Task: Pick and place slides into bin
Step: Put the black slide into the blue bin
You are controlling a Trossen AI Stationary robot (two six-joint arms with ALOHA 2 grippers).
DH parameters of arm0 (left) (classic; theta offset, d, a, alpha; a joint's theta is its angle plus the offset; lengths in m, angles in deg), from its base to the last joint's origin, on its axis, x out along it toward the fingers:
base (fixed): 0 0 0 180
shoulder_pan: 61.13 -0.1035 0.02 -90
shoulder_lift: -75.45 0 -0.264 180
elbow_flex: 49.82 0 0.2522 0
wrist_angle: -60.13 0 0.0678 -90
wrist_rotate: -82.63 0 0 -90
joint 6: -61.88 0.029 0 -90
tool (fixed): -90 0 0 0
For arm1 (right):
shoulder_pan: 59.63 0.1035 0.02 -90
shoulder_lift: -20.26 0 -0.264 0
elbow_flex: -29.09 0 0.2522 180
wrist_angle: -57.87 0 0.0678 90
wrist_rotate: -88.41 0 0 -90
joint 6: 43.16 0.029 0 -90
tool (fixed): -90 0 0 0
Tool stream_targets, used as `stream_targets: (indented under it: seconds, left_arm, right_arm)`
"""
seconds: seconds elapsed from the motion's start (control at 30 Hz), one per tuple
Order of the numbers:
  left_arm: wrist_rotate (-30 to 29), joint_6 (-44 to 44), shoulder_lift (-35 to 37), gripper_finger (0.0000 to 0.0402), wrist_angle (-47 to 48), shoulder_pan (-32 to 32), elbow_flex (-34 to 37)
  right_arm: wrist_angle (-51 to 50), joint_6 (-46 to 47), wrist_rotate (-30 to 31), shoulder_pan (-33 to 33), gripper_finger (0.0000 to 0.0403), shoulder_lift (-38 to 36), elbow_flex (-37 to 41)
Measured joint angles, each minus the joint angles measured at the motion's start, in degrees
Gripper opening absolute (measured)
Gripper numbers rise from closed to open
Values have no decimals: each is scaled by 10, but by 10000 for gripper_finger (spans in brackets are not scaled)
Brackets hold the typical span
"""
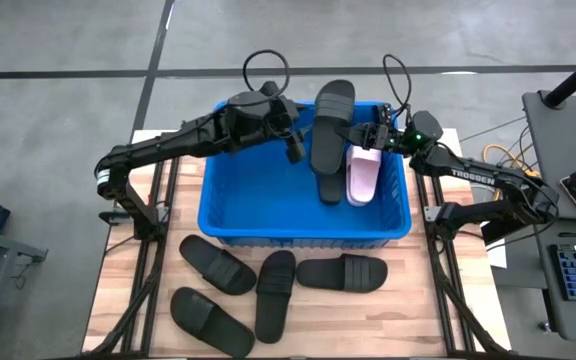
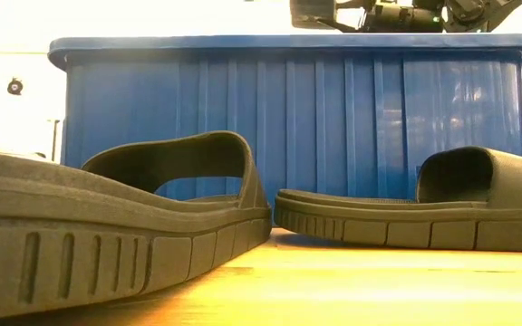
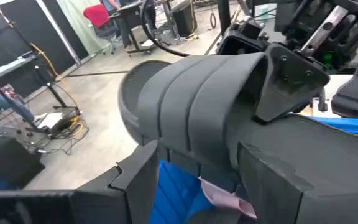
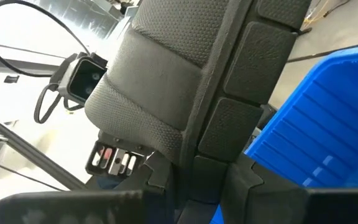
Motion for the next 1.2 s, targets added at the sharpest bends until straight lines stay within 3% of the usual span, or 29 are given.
stream_targets:
  seconds: [0.57, 0.73, 0.87, 1.1, 1.2]
  left_arm:
    - [-2, -2, -35, 199, -36, -10, -4]
    - [-27, -1, -38, 193, -50, -11, -4]
    - [-32, 0, -38, 156, -51, -14, -4]
    - [-33, -1, -38, 23, -55, -14, -4]
    - [-33, 1, -38, 10, -56, -14, -4]
  right_arm:
    - [-5, -12, 1, 0, 71, 0, 1]
    - [-5, -6, 3, 0, 71, 0, 1]
    - [-5, -6, 4, 0, 70, 0, 1]
    - [-3, -6, 6, 0, 70, 0, 0]
    - [-3, -6, 5, 0, 70, 0, 0]
